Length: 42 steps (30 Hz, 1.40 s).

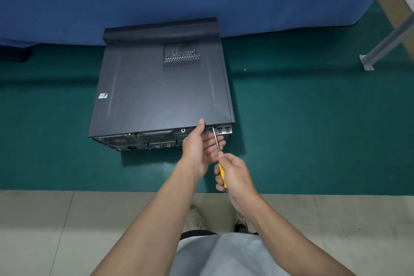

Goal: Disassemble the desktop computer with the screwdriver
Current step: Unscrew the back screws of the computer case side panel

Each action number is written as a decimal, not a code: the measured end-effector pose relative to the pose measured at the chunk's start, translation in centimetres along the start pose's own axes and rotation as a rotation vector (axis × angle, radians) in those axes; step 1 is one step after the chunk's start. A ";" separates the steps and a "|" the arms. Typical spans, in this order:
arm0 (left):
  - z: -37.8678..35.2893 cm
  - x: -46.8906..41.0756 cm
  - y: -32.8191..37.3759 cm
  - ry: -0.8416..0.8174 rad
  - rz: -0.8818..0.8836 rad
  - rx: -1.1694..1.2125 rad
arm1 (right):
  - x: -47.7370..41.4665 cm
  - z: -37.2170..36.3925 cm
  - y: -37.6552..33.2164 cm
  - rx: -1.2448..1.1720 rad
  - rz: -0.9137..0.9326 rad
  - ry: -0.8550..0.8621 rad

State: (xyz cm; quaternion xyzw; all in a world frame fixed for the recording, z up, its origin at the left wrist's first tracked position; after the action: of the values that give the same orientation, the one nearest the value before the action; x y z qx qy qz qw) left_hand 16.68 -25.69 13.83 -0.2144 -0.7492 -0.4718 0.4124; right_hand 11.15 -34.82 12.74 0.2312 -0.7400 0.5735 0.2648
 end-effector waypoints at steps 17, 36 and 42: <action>-0.6 -0.8 0.7 -0.082 -0.007 0.023 | -0.7 0.2 0.3 -0.284 -0.137 -0.072; -0.7 -0.3 1.1 0.023 -0.079 -0.029 | -1.5 0.3 1.2 -0.961 -0.492 -0.449; -0.7 -0.2 1.2 0.026 -0.077 -0.027 | -1.7 0.3 1.3 -1.018 -0.506 -0.480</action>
State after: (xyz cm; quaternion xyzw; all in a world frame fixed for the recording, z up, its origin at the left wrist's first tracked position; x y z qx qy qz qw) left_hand 17.91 -25.76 14.47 -0.1848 -0.7451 -0.5000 0.4008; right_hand 11.58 -34.70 10.60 0.3669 -0.8819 -0.0002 0.2960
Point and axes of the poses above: each hand's wrist, its own x-axis away from the middle knuckle, its own z-axis out of the back of the hand, y = z × x, the point moved 2 cm from there along -x, towards the middle knuckle, and after that the axes turned 4 degrees about -x, right-handed, at the moved point
